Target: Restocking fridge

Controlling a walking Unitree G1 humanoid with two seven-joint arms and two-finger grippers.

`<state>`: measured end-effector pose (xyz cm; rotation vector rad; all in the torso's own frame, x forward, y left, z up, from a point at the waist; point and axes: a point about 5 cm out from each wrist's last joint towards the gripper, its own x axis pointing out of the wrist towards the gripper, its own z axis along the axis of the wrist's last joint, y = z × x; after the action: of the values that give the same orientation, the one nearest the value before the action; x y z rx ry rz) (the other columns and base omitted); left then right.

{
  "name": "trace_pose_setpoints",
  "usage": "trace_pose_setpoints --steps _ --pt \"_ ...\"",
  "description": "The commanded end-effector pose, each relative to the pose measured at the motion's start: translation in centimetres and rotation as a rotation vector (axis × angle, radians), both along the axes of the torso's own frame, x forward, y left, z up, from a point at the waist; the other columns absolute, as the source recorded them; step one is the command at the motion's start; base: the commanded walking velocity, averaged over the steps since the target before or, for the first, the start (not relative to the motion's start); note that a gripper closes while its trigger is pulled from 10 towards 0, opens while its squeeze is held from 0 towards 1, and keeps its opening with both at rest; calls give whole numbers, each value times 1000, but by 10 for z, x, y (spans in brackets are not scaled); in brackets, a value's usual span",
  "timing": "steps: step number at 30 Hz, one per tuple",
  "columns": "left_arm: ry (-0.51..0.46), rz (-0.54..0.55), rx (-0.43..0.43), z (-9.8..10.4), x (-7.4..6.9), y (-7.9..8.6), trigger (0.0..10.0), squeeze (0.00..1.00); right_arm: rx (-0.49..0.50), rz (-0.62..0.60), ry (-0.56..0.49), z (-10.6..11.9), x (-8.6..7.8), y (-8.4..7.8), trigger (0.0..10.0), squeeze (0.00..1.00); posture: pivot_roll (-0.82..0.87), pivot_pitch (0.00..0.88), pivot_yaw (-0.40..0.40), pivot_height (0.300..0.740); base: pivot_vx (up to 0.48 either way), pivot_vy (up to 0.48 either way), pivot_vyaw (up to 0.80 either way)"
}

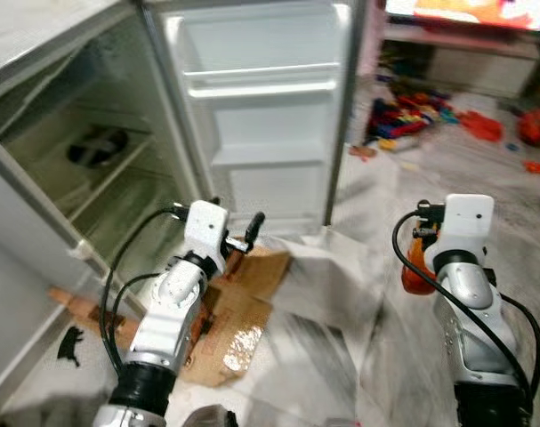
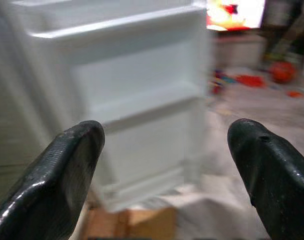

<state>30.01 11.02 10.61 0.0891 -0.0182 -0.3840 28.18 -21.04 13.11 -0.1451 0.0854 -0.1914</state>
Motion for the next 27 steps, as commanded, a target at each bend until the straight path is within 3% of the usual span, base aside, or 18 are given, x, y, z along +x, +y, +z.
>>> trace_pose_setpoints --steps 1,8,13,23,27 --pt "8 46 17 -3 0 12 10000 0 25 89 -44 8 5 20 10000 0 -42 30 12 740 454 0 788" --pt "-6 58 14 -1 2 13 10000 0 3 186 -54 9 6 31 10000 0 -43 30 11 740 454 0 781" --pt "6 101 5 -2 3 15 10000 0 13 199 -53 8 6 34 10000 0 -41 30 11 740 393 -190 198" --pt "14 70 9 -6 -2 6 10000 0 39 201 -41 5 4 34 10000 0 -42 33 14 740 0 -461 0" --pt "-4 100 52 -6 -2 7 10000 0 45 204 -35 3 4 34 10000 0 -39 34 13 740 0 -480 0"
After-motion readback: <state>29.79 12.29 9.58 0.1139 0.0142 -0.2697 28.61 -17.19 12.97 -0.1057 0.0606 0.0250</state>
